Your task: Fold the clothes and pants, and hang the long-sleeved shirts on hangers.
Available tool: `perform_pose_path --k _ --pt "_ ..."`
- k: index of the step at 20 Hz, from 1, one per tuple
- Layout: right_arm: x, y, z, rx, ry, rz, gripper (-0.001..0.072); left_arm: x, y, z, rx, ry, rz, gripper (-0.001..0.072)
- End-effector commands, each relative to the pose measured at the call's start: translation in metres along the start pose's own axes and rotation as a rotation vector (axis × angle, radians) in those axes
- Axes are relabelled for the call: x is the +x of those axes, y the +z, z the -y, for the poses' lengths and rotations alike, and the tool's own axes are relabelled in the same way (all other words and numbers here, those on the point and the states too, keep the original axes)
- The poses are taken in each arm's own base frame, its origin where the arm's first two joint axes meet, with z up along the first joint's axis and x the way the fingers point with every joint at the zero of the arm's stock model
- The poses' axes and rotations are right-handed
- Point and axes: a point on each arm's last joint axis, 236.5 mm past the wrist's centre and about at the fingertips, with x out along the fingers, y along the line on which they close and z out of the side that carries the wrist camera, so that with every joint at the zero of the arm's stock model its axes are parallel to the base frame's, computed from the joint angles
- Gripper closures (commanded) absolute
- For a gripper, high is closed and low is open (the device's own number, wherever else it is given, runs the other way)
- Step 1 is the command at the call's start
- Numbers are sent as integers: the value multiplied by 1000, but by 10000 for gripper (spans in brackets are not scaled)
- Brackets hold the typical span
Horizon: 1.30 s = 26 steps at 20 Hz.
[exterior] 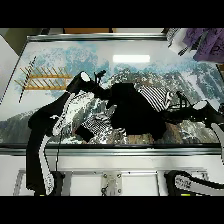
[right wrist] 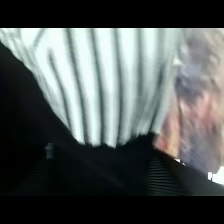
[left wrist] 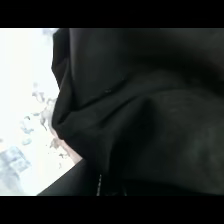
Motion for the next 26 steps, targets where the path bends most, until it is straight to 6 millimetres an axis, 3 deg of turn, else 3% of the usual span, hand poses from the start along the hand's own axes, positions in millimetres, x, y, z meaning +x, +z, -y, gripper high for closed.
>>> perform_pose_path --k 1,2,4,6,8,10,12,14,15,17,20,22,24,26 --pt "4 13 -3 -25 -17 43 692 -15 7 4 -17 -10 4 689" --pt "-6 20 -2 -47 -32 61 696 -31 14 3 -20 4 16 689" --pt "-50 44 -11 -142 -71 118 696 -93 40 -1 22 132 115 689" --pt "-129 74 -40 -269 -116 235 697 -186 65 24 127 238 295 689" --pt "-221 92 -88 -397 -145 410 697 -286 65 75 199 262 507 688" --pt "-315 95 -143 -509 -162 643 697 -378 36 132 267 271 721 688" --pt "-395 76 -192 -587 -158 861 697 -452 -11 185 340 274 906 688" --pt "-454 50 -223 -600 -152 1041 697 -510 -61 233 417 265 1096 688" --pt "-475 38 -233 -598 -143 1110 697 -532 -85 253 449 252 1183 688" --pt "-503 16 -248 -573 -111 1211 697 -564 -129 286 502 208 1321 688" --pt "-516 0 -255 -524 -63 1256 697 -586 -167 310 545 170 1422 689" --pt "-515 0 -256 -493 -34 1253 698 -584 -167 307 531 163 1420 688" --pt "-510 6 -254 -448 -2 1231 698 -568 -148 293 501 174 1366 688" --pt "-491 21 -245 -395 14 1157 698 -535 -112 266 446 195 1250 689"
